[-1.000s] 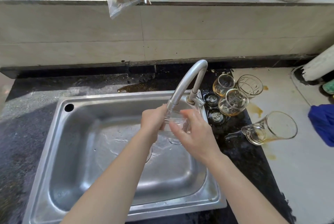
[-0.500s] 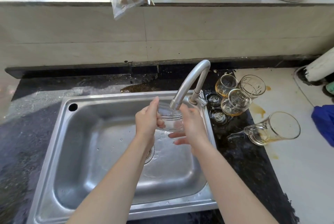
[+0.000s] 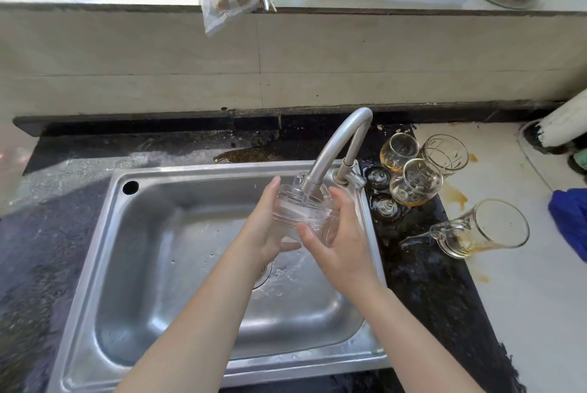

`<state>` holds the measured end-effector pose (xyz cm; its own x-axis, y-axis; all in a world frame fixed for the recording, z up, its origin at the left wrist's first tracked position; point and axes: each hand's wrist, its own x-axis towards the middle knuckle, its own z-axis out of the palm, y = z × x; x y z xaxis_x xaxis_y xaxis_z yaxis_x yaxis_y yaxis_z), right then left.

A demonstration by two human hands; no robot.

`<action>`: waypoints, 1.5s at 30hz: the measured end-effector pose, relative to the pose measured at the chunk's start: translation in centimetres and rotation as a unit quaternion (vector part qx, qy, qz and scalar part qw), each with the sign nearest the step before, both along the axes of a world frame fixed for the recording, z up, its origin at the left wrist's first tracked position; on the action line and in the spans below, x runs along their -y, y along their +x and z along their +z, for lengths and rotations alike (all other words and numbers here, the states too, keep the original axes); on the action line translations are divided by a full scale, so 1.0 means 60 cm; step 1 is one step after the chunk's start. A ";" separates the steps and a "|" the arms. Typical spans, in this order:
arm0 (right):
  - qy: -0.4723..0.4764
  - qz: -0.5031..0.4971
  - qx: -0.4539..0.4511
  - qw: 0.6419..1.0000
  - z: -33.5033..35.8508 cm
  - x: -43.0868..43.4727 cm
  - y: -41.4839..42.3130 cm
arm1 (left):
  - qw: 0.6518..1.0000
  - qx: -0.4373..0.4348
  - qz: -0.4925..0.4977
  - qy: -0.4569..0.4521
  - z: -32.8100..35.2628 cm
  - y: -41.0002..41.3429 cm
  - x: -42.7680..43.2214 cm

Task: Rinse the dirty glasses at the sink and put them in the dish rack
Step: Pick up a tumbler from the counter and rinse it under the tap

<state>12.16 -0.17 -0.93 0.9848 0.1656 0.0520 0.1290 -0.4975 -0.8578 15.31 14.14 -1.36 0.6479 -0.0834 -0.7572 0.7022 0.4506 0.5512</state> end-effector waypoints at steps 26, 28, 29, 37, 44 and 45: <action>-0.233 -0.105 -0.092 0.962 -0.023 0.040 0.088 | 0.874 0.228 -0.187 0.386 -0.036 -0.070 -0.008; -0.349 -0.086 -0.090 0.929 -0.018 0.032 0.114 | 0.872 0.232 -0.187 0.388 -0.038 -0.068 -0.006; -0.396 -0.075 -0.096 0.910 -0.016 0.029 0.123 | 0.871 0.235 -0.186 0.389 -0.037 -0.066 -0.004; -0.576 0.057 -0.089 0.810 -0.001 0.025 0.169 | 0.877 0.235 -0.167 0.386 -0.035 -0.051 -0.002; -0.573 0.064 -0.131 0.806 0.021 0.025 0.212 | 0.940 0.157 -0.117 0.280 -0.029 -0.040 -0.013; -0.574 0.063 -0.131 0.806 0.021 0.023 0.213 | 0.948 0.142 -0.108 0.264 -0.026 -0.039 -0.014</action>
<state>24.92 -1.55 0.32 0.9084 0.0563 -0.4143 0.1303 -0.9797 0.1525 12.94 15.00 -2.90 0.8428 0.1047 -0.5280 0.5363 -0.0794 0.8403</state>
